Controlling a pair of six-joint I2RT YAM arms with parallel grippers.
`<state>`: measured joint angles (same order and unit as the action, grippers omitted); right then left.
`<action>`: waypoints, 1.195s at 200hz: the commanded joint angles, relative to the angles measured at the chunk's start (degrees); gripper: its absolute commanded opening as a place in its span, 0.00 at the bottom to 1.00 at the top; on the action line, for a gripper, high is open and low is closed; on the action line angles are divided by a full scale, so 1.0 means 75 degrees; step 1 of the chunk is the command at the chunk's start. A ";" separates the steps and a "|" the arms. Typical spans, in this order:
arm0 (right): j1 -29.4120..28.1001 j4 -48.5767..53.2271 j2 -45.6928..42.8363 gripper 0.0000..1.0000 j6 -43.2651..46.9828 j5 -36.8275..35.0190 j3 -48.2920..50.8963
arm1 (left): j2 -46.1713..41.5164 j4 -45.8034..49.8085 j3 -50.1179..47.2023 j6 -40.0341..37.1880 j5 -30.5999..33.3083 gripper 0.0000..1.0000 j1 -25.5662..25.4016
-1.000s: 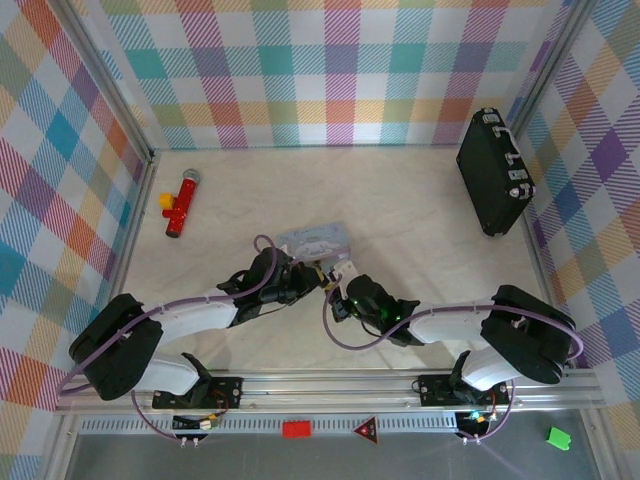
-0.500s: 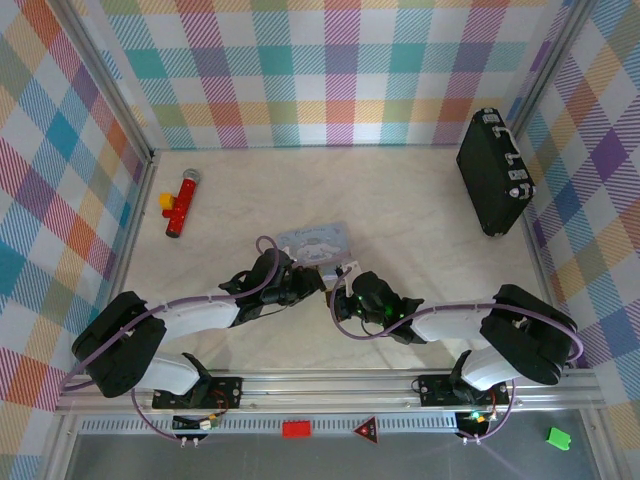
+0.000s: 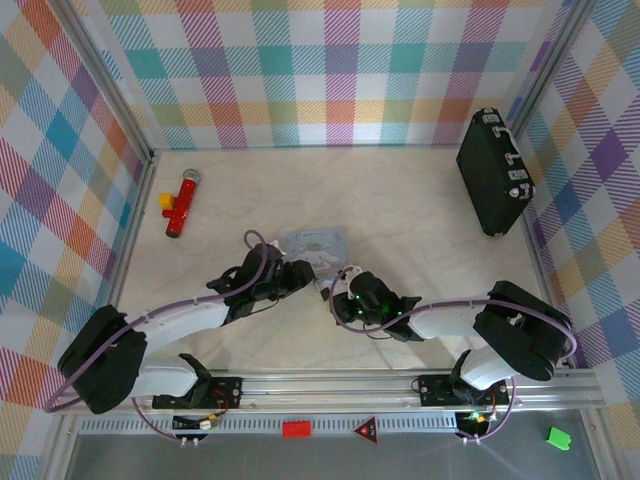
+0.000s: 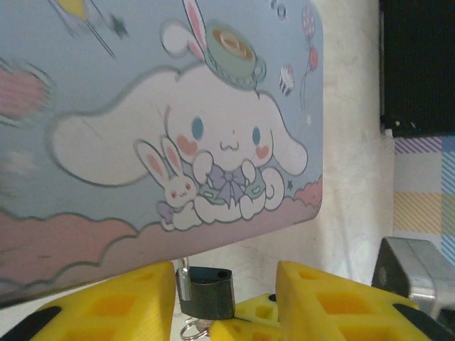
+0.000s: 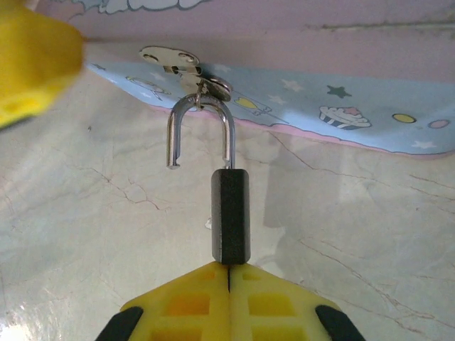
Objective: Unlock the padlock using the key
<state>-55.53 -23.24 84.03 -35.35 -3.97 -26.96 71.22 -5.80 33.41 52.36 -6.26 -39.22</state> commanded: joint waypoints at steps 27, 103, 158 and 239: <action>0.0157 0.0187 -0.0101 0.30 -0.0085 0.0322 -0.0190 | -0.0420 0.2799 0.1418 -0.2107 0.1272 0.48 0.0643; 0.1254 0.0090 -0.0285 0.48 -0.0161 0.1373 -0.0127 | 0.1393 0.2471 0.2226 -0.3194 0.0184 0.50 0.1597; 0.1369 -0.0494 0.0687 0.52 -0.0525 0.1944 -0.0471 | 0.1981 0.1815 0.2029 -0.2874 0.0139 0.48 0.1597; 0.1281 -0.0487 0.1873 0.57 -0.0910 0.2212 -0.1162 | 0.1854 0.1357 0.0971 -0.2038 0.0931 0.46 0.1609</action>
<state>-44.93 -25.02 93.45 -41.65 10.63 -32.84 84.51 2.46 44.31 34.65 -3.36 -27.44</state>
